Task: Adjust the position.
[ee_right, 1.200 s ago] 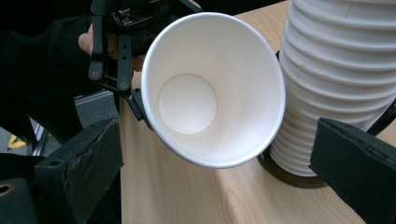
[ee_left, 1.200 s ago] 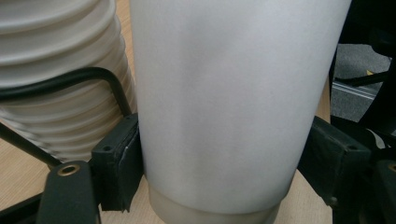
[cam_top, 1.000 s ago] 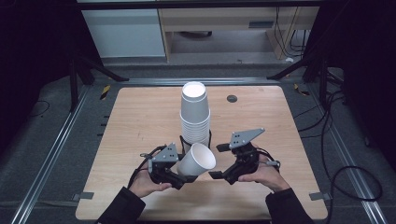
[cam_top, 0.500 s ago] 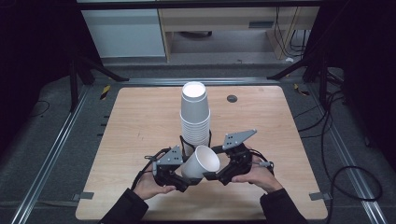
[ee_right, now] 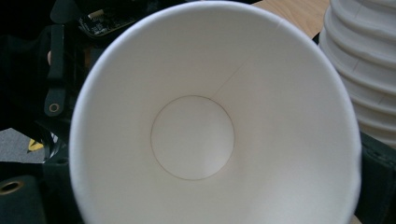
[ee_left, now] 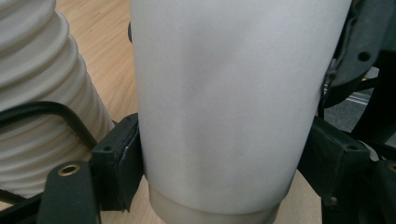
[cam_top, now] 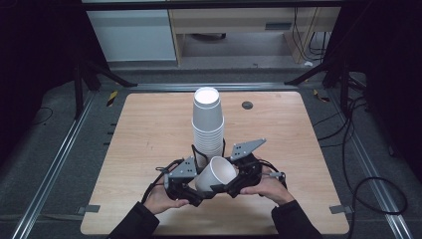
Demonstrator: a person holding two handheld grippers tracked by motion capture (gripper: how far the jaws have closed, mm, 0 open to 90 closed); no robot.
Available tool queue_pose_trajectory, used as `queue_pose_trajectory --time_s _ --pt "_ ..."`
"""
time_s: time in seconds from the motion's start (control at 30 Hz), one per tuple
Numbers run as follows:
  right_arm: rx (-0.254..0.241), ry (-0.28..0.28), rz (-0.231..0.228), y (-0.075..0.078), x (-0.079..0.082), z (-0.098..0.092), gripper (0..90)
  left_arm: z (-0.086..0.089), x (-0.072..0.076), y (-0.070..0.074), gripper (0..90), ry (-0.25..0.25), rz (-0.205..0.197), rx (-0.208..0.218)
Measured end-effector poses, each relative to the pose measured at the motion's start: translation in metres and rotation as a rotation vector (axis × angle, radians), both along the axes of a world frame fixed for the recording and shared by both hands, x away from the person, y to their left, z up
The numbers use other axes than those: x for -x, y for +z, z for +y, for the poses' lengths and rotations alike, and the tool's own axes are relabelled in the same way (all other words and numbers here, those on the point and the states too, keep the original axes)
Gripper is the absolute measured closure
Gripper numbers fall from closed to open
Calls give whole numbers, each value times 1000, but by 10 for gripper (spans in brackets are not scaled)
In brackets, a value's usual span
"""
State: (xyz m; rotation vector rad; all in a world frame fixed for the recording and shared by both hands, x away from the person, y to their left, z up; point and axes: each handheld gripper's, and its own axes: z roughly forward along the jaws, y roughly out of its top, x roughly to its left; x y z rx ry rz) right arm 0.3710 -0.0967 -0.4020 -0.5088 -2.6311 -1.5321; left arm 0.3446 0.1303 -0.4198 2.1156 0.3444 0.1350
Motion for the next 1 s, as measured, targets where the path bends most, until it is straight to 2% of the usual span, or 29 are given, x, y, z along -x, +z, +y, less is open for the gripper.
queue_pose_trajectory --time_s 0.43,0.63,0.83,1.0 --pt "-7 2 8 -1 0 -1 97 0 -1 0 214 -6 5 -9" --pt "-14 1 10 0 0 -3 102 -1 -1 0 203 0 11 7" --pt "-19 -5 0 5 -1 -6 101 1 -3 -1 194 14 15 -10" --pt "-30 -36 -20 17 -3 -15 101 6 -6 -3 182 36 25 -28"
